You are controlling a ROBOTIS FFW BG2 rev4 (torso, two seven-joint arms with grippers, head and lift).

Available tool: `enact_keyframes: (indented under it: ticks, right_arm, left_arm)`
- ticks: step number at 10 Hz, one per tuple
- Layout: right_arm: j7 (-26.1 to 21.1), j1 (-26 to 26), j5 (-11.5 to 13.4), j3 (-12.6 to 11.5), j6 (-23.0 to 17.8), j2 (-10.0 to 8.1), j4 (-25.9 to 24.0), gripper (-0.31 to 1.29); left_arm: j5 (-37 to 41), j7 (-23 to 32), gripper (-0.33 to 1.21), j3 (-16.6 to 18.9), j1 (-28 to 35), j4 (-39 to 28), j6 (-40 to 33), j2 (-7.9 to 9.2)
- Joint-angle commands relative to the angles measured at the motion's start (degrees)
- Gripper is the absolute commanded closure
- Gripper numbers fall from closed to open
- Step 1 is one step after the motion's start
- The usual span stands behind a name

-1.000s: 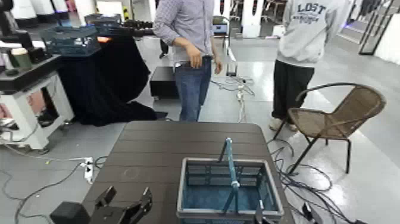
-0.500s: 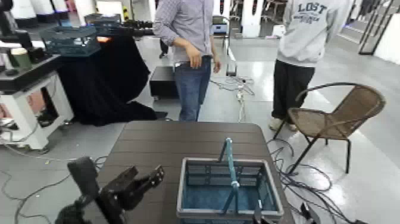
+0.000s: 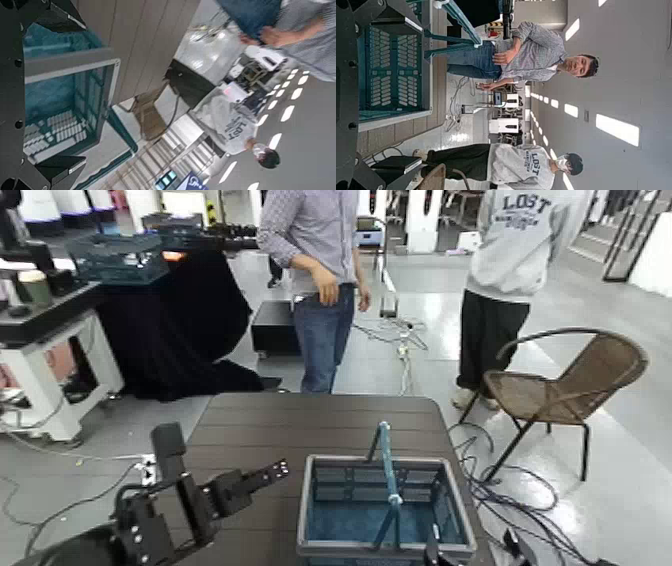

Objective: Grasp the handle of the crate.

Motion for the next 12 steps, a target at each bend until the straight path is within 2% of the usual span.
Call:
enact_keyframes:
  ticks: [1, 3, 5, 8, 12]
  right_arm:
    - [0.0, -0.4, -0.2, 0.3, -0.2, -0.16, 0.4, 0.15]
    - [0.0, -0.5, -0.3, 0.4, -0.4, -0.16, 0.5, 0.15]
    - [0.0, -0.7, -0.4, 0.7, -0.4, -0.24, 0.5, 0.15]
    - [0.0, -1.1, -0.7, 1.1, -0.5, -0.24, 0.9, 0.15]
    - [0.0, -1.4, -0.9, 1.4, -0.5, -0.33, 1.1, 0.15]
  left_arm:
    - [8.9, -2.4, 0.12, -6.0, -8.5, 9.3, 5.6, 1.56]
    - [11.9, -4.1, 0.12, -10.6, -13.5, 15.0, 6.4, 1.65]
    - [12.5, -7.3, 0.12, -14.9, -18.3, 19.9, 8.1, 0.51]
    - [14.4, -7.6, 0.12, -18.5, -22.7, 23.8, 9.6, -0.90]
    - [17.1, -6.0, 0.13, -21.9, -26.3, 27.8, 10.3, -3.89]
